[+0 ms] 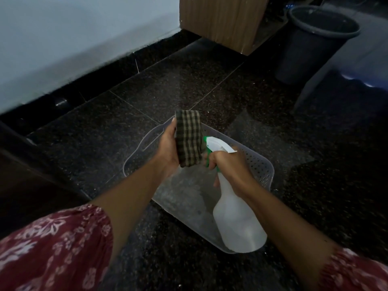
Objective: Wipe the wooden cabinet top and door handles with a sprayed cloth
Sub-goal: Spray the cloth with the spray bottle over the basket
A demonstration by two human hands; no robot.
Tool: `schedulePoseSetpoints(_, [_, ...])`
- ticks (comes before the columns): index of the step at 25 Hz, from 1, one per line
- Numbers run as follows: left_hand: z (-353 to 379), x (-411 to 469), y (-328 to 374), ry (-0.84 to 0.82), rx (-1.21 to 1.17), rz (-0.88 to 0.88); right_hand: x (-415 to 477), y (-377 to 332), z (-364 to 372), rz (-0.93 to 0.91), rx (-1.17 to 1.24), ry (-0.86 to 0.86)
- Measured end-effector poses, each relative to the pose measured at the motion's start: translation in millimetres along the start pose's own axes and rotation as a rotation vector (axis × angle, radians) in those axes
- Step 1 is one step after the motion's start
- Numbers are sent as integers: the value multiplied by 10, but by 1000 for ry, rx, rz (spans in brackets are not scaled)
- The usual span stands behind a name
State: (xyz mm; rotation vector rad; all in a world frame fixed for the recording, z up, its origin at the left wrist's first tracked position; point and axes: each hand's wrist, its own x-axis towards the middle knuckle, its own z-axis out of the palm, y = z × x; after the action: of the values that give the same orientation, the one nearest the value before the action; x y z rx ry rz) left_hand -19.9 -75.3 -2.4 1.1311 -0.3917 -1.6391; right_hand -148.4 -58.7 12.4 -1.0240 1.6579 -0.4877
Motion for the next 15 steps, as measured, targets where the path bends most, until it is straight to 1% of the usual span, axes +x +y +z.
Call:
schedulePoseSetpoints(5, [23, 22, 5, 21, -26, 14, -63, 36, 17, -50, -28, 32])
schedulePoseSetpoints(9, [68, 15, 13, 33, -36, 36, -50, 53, -2, -23, -47, 10])
schedulePoseSetpoints(15, [92, 23, 19, 62, -90, 59, 10, 65, 36, -21, -54, 44])
